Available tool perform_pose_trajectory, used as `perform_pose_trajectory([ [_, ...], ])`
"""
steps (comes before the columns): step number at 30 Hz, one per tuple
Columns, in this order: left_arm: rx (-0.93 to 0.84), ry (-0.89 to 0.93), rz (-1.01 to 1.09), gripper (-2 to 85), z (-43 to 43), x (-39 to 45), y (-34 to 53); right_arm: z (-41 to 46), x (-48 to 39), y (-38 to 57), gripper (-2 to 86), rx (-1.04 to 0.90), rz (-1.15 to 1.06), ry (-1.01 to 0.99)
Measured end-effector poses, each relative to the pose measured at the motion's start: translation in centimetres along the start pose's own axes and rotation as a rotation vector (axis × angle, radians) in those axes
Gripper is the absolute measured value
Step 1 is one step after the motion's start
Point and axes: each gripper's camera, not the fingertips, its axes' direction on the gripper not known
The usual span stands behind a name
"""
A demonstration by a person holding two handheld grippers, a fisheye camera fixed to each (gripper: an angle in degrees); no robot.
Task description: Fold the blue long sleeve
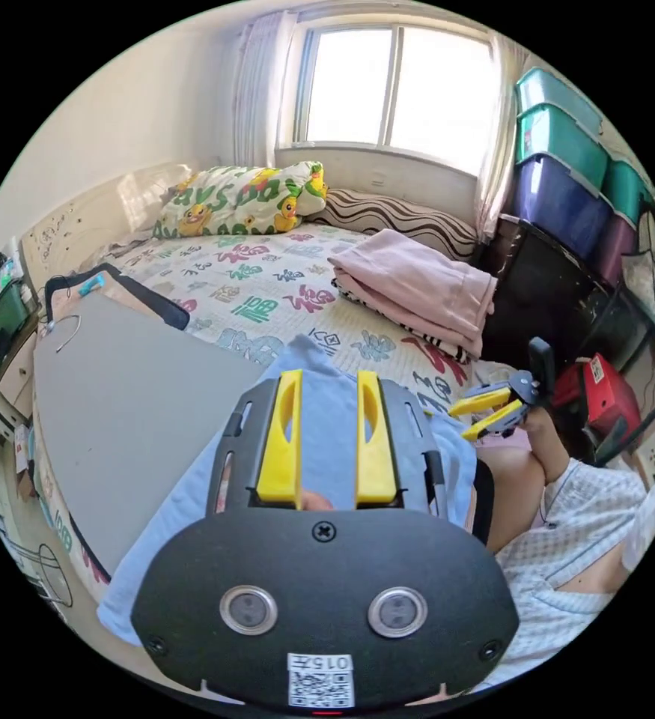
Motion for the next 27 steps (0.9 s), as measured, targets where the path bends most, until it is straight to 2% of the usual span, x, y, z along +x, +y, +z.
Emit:
perform_pose_trajectory([
  [4, -0.093, -0.016, -0.084, 12.5, 7.2, -0.9, -5.2, 0.7, 1.6, 0.7, 7.9, 0.023, -0.017, -0.052],
  [7, -0.172, -0.101, -0.125, 12.2, 11.4, -1.3, -7.0, 1.3, 2.8, 1.2, 7.5, 0.031, -0.032, -0.076],
  [9, -0.236, -0.147, -0.122, 9.3, 13.7, -1.4, -7.4, 1.7, 3.6, 1.5, 7.2, 0.031, -0.044, -0.092],
  [13, -0.237, -0.163, -0.116, 3.6, 14.5, -1.2, -7.0, 2.4, 5.3, 2.6, 3.2, 0.048, -0.063, -0.102],
  [18, -0.149, -0.196, -0.063, 1.2, 12.7, 0.9, -6.9, 1.6, 7.2, 4.5, -0.3, 0.139, -0.045, -0.109],
  [20, -0.094, -0.192, -0.049, 1.0, 11.6, 1.9, -6.8, 0.7, 7.7, 5.6, -0.7, 0.184, -0.046, -0.028],
  [25, 0.147, 0.009, -0.1, 0.8, 6.2, 2.6, -5.0, -4.0, 7.2, 8.8, -0.9, 0.353, -0.02, 0.254],
  [27, 0.239, 0.079, -0.09, 0.8, 2.8, 2.4, -2.9, -5.8, 6.2, 10.0, -0.9, 0.436, -0.025, 0.285],
])
